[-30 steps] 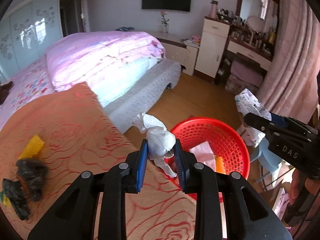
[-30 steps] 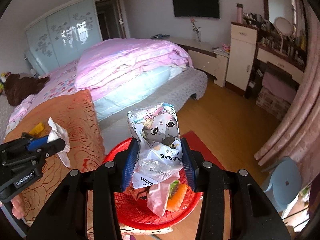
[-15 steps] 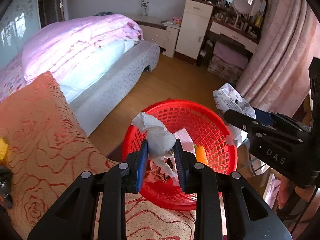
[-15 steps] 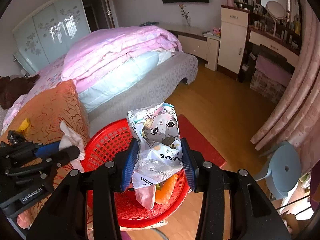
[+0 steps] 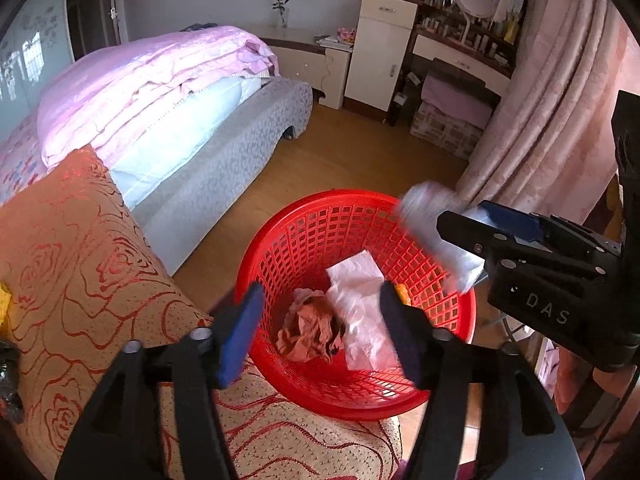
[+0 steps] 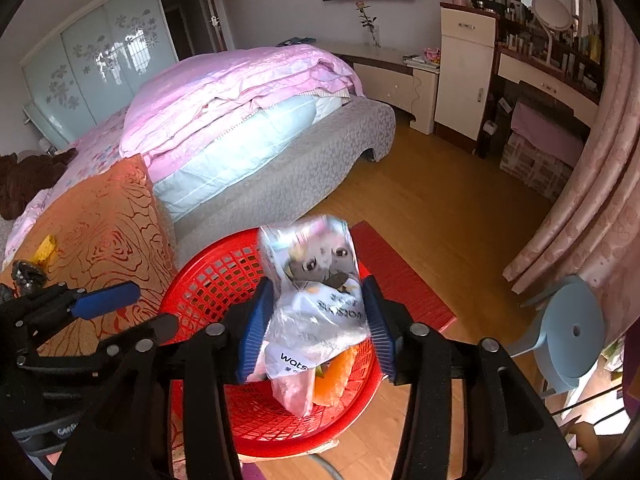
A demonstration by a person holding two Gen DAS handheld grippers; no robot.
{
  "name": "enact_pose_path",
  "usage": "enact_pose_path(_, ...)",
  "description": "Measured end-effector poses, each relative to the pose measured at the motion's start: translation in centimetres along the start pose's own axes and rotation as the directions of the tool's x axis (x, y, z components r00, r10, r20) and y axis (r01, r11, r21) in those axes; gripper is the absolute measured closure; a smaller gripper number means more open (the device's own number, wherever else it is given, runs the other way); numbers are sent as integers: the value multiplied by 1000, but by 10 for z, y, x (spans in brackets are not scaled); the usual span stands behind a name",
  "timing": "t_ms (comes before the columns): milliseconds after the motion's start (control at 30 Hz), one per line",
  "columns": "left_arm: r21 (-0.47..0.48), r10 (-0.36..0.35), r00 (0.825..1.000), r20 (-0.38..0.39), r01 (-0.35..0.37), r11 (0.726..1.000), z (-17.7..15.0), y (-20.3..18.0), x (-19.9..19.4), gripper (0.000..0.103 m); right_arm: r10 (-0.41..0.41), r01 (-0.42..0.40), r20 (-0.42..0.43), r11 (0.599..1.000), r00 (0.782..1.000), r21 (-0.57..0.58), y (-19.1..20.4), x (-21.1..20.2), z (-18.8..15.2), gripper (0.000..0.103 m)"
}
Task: Collect trash
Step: 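Open both tools to drop the cloth and plastic bag into the wastebasket, then move both tools back over the black bags on the bedspread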
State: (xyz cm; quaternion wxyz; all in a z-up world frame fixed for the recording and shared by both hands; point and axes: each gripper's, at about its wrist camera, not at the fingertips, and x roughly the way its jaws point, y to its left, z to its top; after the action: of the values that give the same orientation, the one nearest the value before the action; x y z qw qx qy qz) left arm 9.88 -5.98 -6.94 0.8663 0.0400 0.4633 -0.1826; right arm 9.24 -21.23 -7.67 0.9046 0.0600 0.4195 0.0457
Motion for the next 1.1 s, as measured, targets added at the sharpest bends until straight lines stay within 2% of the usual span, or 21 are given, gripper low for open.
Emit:
enact_pose_path(700,-75,84,994,68,-79,994,-17,32,-38,38,-1,2,28,999,1000,-40,10,-5,1,49)
enact_pose_path(933,-127,143,985,93,-131,983,-28,51,-56,38,3,1,62,998,998,-64,20,-14,-1,40)
enact_pose_path(1100,-178,171,979,107,-151,972,-36,67,-68,38,20,-14,75,996,997,-87,32,-16,-2,38)
